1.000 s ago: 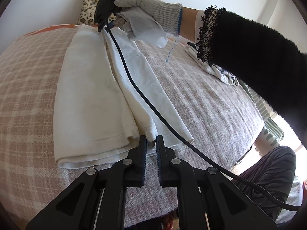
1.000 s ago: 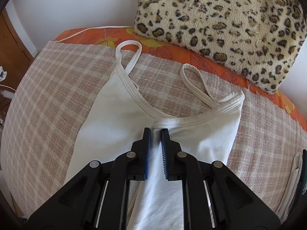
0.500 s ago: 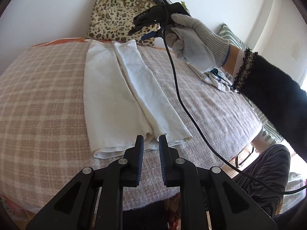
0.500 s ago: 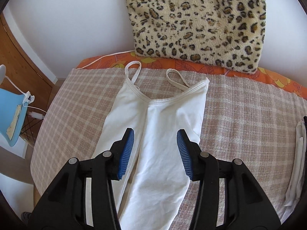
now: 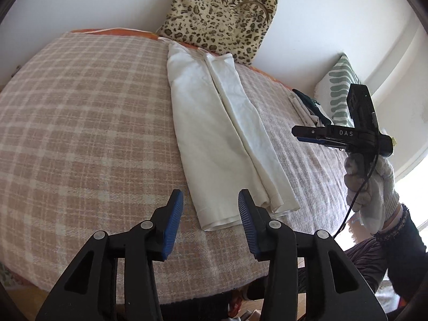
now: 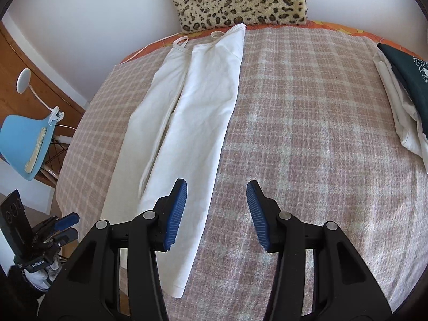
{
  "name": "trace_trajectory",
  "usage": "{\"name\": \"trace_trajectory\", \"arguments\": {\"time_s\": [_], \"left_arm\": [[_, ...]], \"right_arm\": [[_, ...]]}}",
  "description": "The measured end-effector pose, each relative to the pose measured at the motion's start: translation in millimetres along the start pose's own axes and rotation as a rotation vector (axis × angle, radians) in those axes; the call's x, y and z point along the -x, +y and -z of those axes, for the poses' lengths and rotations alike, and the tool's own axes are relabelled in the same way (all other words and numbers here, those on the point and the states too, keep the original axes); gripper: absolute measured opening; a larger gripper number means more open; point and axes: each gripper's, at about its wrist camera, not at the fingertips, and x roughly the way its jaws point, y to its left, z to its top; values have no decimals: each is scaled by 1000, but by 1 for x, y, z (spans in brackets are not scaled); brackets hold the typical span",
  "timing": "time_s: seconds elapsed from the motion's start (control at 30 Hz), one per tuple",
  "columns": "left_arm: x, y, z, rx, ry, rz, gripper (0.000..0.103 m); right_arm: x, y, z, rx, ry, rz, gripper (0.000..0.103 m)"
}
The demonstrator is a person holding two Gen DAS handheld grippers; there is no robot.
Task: Fold small clothes
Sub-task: 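Open both grippers and lift them off the folded tank top, then move both grippers to the hem of the folded tank top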
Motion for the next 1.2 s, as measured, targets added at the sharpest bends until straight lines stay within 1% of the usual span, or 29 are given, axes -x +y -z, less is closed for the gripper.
{"name": "trace_trajectory", "arguments": {"time_s": [0.07,0.2,0.37,0.4,0.43,0.47,0.6,0.63,0.67,0.73,0.83,0.93,1.0,1.07,1.1,1.13,1.2], "left_arm": [[-7,2,1,16,20,9,42],[-21,-3,5,11,65,1,42],[-26,-8,7,-9,62,-19,38],[-27,-8,8,-12,60,-20,34],[-28,-9,8,-15,62,-14,24],[-30,-9,8,-22,67,-15,19],[-36,-9,9,-50,71,-23,6],[-36,-8,9,-43,66,-21,5],[-35,-6,9,-36,60,-18,4],[-30,-2,9,-21,43,-22,4],[-19,5,9,0,6,-27,4],[-16,9,12,-3,7,-20,4],[-17,8,15,-10,21,-16,4],[-20,10,16,11,52,-20,11],[-20,12,16,31,62,-23,19],[-20,15,16,52,69,-15,24],[-18,17,15,62,65,9,25]], "right_arm": [[-3,3,20,-3,29,-15,49],[-11,6,52,-23,77,-53,49],[-15,11,80,-34,107,-88,49],[-16,13,84,-32,111,-94,49],[-15,15,88,-26,110,-95,49],[-14,17,90,-19,107,-93,49],[-15,22,92,-6,98,-82,48],[-14,22,92,2,97,-76,43],[-14,23,93,13,96,-67,30],[-18,26,95,26,107,-58,17],[-19,29,96,59,98,-34,8],[-20,30,96,54,96,-33,6],[-21,33,95,48,96,-35,6],[-23,37,95,51,96,-37,7],[-23,37,95,48,97,-46,7],[-21,33,96,38,95,-60,7],[-17,25,97,13,97,-93,8]]}}
